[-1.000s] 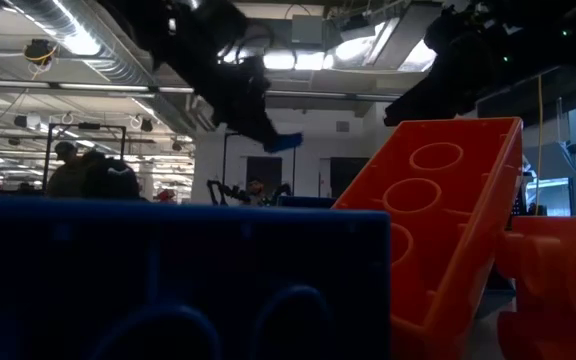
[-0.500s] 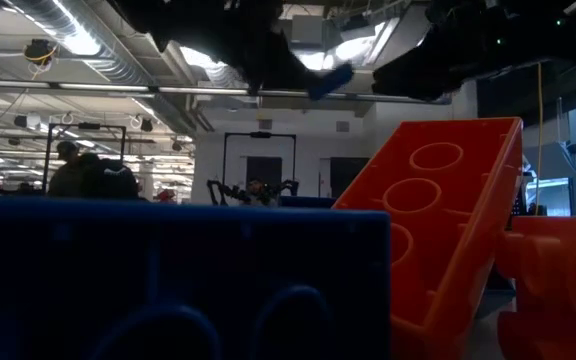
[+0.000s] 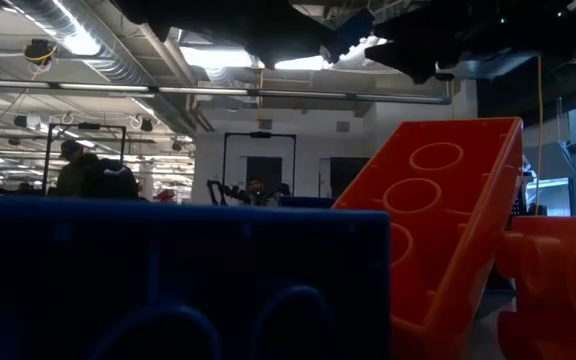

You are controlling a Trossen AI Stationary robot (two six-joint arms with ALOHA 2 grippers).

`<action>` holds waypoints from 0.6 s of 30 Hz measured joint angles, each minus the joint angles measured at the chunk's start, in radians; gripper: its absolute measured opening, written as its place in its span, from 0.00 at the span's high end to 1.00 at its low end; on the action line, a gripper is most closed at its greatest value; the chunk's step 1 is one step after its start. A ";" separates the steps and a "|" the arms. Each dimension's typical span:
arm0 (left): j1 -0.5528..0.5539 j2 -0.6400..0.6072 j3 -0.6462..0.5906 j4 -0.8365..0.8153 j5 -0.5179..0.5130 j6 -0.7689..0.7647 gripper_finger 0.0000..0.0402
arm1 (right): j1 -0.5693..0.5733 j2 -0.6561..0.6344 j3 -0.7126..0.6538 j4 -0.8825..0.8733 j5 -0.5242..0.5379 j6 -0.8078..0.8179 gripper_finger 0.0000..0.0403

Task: Sort blocks by size
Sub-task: Put the blue game piece into the gray bin

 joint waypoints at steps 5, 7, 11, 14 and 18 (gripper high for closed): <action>0.000 0.000 0.000 0.013 0.000 -0.003 0.68 | 0.000 0.062 0.000 0.090 -0.016 -0.020 0.33; 0.000 0.000 0.000 0.013 0.000 -0.005 0.68 | 0.000 0.087 0.000 0.131 -0.019 -0.024 0.33; 0.000 0.000 0.000 0.016 0.000 -0.005 0.68 | -0.001 0.116 0.001 0.206 -0.019 -0.051 0.33; -0.005 0.000 0.000 0.016 0.000 -0.002 0.68 | -0.001 0.127 0.015 0.203 -0.018 -0.065 0.33; -0.005 0.000 0.000 0.016 0.000 -0.001 0.68 | -0.001 0.130 0.049 0.180 -0.020 -0.079 0.33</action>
